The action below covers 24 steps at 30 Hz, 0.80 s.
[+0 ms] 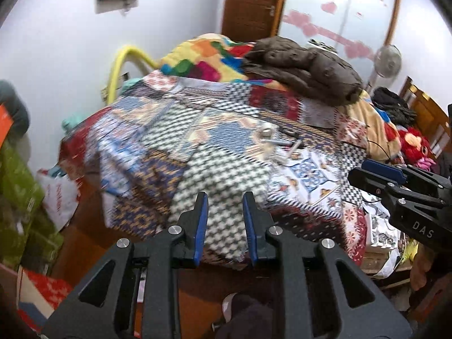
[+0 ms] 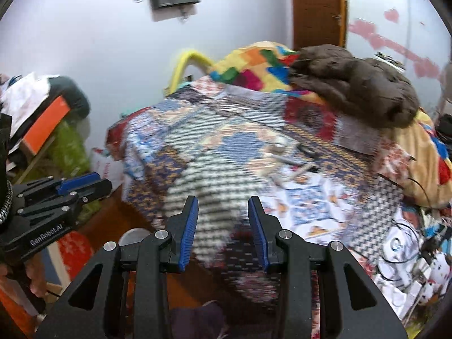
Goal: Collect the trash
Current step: 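Move both open tools back up to the items on the quilt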
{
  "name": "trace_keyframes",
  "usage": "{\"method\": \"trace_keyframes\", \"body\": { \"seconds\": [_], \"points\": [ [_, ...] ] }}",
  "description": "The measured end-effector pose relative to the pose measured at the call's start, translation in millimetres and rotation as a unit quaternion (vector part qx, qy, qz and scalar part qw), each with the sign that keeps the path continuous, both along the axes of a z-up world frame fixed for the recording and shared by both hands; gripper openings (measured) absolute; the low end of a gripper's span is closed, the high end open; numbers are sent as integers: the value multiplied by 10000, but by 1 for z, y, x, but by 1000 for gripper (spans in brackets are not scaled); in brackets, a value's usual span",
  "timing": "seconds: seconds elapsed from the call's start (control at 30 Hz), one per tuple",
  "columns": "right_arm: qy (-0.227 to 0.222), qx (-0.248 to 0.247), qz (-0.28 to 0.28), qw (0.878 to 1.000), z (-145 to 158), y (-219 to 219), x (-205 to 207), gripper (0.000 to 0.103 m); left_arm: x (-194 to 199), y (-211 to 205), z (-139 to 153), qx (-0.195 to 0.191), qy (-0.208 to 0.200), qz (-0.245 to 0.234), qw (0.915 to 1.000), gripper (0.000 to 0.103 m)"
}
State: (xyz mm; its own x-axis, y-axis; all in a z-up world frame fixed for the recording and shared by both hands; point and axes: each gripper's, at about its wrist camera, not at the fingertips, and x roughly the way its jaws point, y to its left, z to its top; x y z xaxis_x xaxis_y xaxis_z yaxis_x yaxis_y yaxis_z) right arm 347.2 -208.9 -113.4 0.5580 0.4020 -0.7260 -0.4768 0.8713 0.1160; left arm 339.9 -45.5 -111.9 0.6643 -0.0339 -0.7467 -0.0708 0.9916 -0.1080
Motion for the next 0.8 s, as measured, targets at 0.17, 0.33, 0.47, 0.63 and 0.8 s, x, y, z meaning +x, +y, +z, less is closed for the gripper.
{"method": "trace_keyframes", "body": {
  "seconds": [0.17, 0.33, 0.47, 0.63, 0.8],
  "points": [
    [195, -34, -440, 9988, -15, -43, 29, 34, 44, -32, -13, -69, 135, -337, 9993, 25],
    [364, -106, -752, 9964, -33, -72, 57, 34, 83, -51, -36, -100, 342, -525, 9980, 32],
    [530, -101, -961, 9939, -57, -82, 82, 53, 111, -56, -56, -107, 529, -598, 9968, 34],
    [745, -131, -1136, 9906, -86, -79, 114, 54, 145, -53, -80, -78, 700, -620, 9956, 37],
    [1030, 36, -1200, 9874, -113, -61, 145, 54, 173, -44, -102, 4, 790, -637, 9948, 37]
  ]
}}
